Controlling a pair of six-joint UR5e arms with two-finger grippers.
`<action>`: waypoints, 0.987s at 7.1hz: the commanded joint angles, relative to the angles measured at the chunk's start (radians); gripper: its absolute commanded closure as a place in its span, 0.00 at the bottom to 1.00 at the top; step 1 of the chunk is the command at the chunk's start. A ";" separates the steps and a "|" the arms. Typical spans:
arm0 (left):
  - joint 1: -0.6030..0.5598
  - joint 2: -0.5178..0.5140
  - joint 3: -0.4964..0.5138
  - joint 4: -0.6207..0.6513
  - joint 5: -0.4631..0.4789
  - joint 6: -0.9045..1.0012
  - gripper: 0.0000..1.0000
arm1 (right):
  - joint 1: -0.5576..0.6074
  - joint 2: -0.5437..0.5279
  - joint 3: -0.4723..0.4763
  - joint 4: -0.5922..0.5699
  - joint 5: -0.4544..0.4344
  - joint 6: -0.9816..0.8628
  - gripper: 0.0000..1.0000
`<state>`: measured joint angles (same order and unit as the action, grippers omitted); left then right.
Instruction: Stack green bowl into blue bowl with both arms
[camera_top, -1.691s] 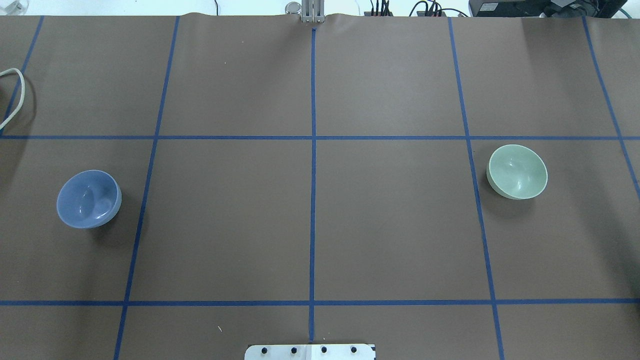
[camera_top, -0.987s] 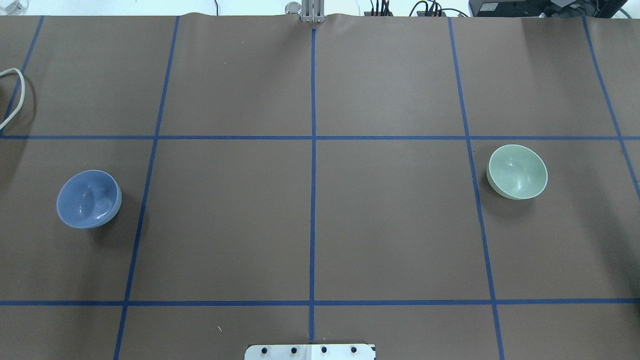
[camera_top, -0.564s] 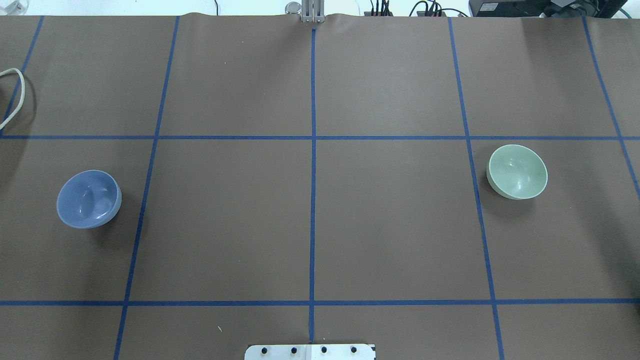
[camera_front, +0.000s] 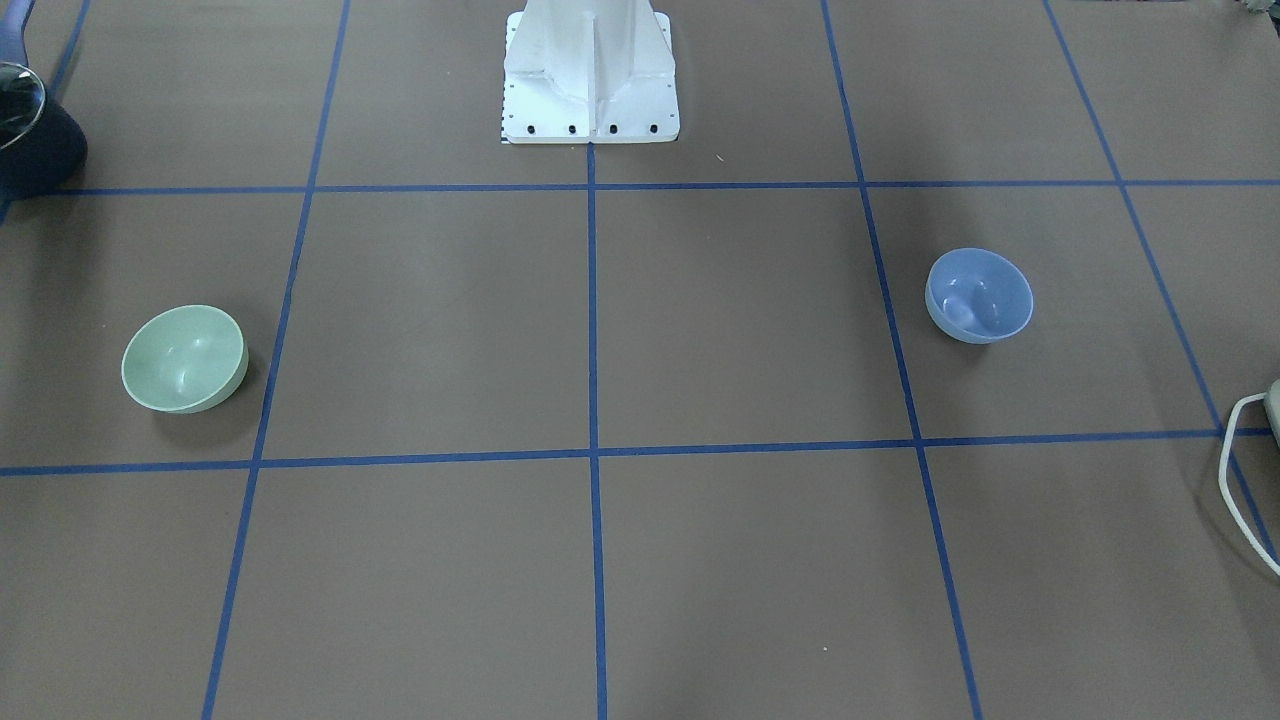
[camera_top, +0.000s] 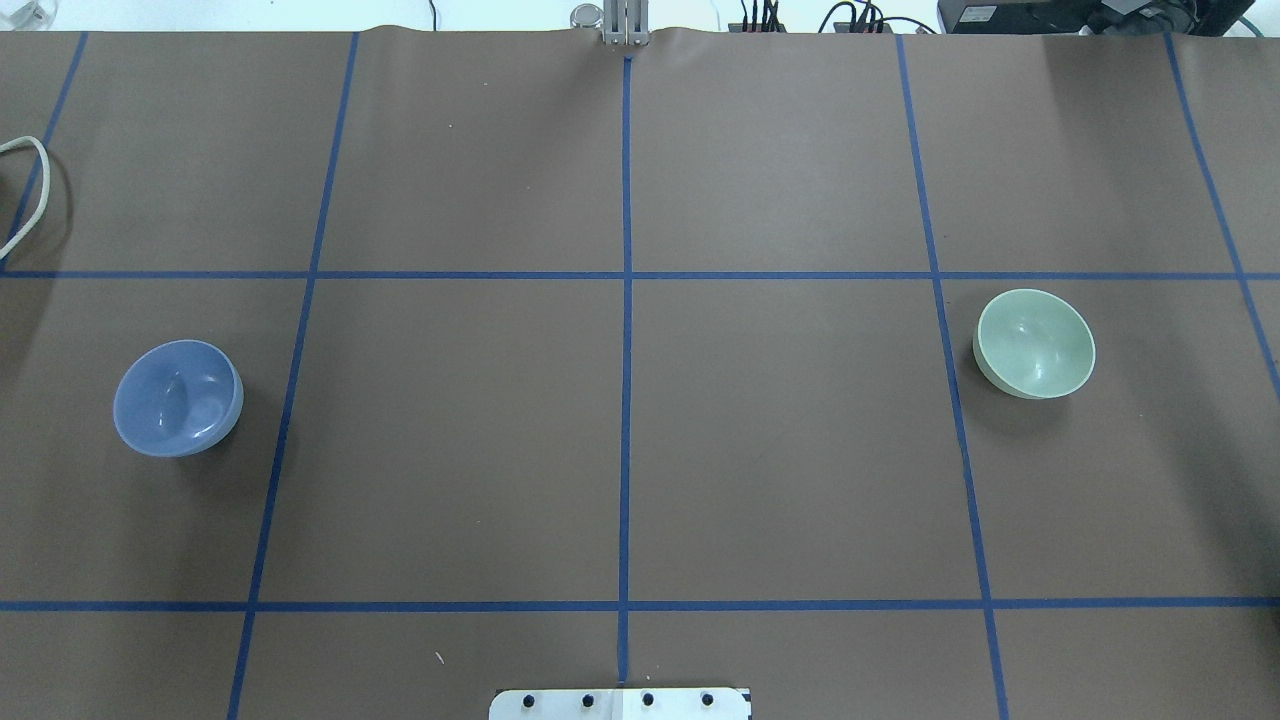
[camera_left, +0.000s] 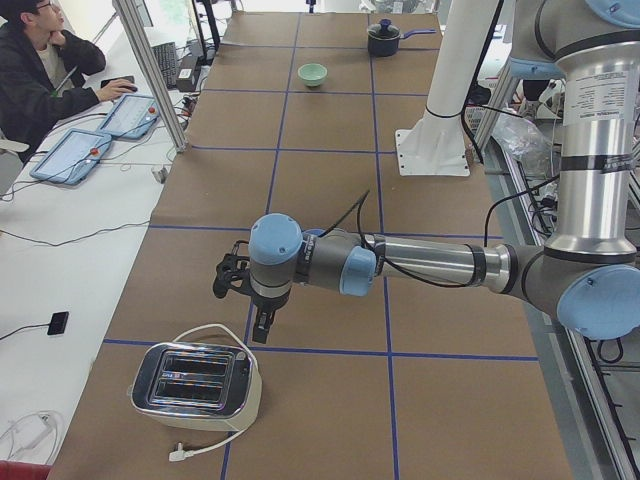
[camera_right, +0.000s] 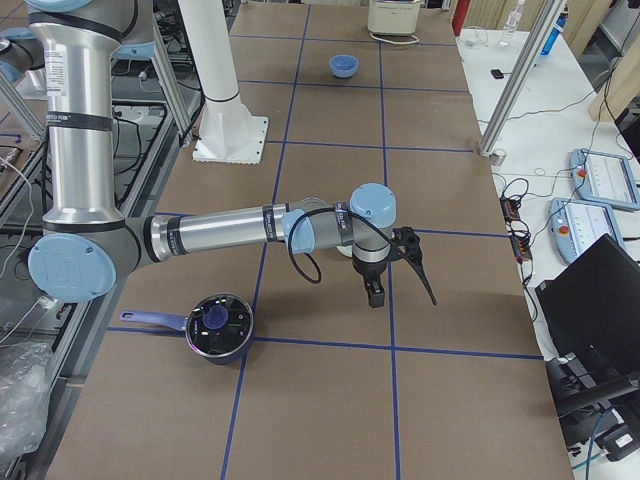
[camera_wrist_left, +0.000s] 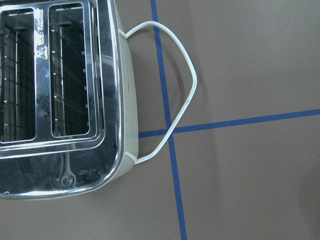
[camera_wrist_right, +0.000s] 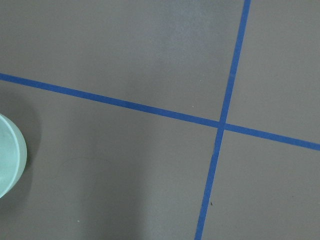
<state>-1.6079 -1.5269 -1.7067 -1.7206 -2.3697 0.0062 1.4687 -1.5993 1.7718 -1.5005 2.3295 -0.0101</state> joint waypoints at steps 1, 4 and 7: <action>0.032 -0.012 -0.002 -0.028 0.003 -0.005 0.02 | -0.017 0.002 0.006 0.020 0.005 0.004 0.00; 0.036 -0.006 -0.007 -0.037 0.000 -0.002 0.01 | -0.077 0.002 0.035 0.020 0.005 0.085 0.00; 0.037 -0.004 -0.008 -0.031 -0.029 -0.005 0.01 | -0.113 0.004 0.046 0.052 0.001 0.148 0.00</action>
<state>-1.5719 -1.5313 -1.7159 -1.7541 -2.3944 0.0029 1.3633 -1.5956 1.8151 -1.4572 2.3311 0.1259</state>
